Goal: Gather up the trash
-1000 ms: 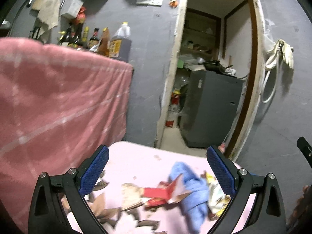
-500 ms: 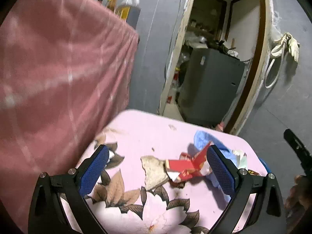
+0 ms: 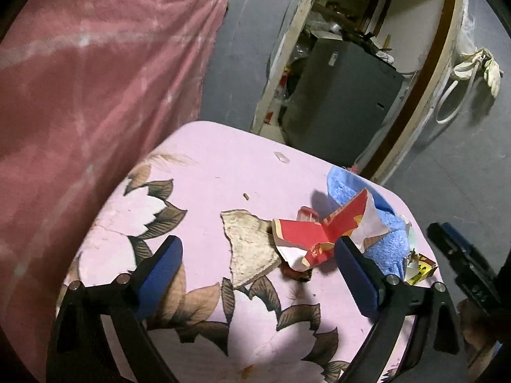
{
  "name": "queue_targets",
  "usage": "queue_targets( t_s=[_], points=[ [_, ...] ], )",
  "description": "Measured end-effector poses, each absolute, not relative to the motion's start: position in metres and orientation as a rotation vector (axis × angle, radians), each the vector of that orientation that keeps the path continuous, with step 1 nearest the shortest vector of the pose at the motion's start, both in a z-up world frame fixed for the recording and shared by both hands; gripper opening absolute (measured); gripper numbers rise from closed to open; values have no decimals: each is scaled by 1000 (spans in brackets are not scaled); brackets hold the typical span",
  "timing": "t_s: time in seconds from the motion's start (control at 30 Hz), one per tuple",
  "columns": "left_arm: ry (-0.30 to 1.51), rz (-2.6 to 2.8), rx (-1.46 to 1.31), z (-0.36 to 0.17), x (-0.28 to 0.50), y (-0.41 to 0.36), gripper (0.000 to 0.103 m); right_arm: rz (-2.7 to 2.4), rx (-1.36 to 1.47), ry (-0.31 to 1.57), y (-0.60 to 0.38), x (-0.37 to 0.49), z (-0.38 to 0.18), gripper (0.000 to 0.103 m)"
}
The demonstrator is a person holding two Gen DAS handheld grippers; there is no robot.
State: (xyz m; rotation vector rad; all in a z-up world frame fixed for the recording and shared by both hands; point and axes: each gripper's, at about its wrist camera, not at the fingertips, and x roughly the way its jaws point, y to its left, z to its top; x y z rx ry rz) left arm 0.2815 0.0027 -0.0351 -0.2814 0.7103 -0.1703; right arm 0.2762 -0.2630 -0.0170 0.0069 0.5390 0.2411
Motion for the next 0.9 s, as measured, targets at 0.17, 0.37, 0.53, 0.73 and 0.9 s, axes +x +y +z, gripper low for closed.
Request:
queue_targets(
  t_s=[0.17,0.37,0.53,0.73,0.9],
  points=[
    [719,-233,-283,-32,285,-1,69,265,25,569,-267,280,-20,62],
    [736,-290,-251,-30,287,-16,60,286,9,597,-262,283,-23,52],
    [761,-298,-236,-33,294,-24,53,300,7,610,-259,285,-24,51],
    [768,-318,-215,-33,296,-31,38,315,6,625,-257,287,-27,43],
    [774,-332,-199,-34,296,-39,25,326,-6,631,-254,286,-28,39]
  ],
)
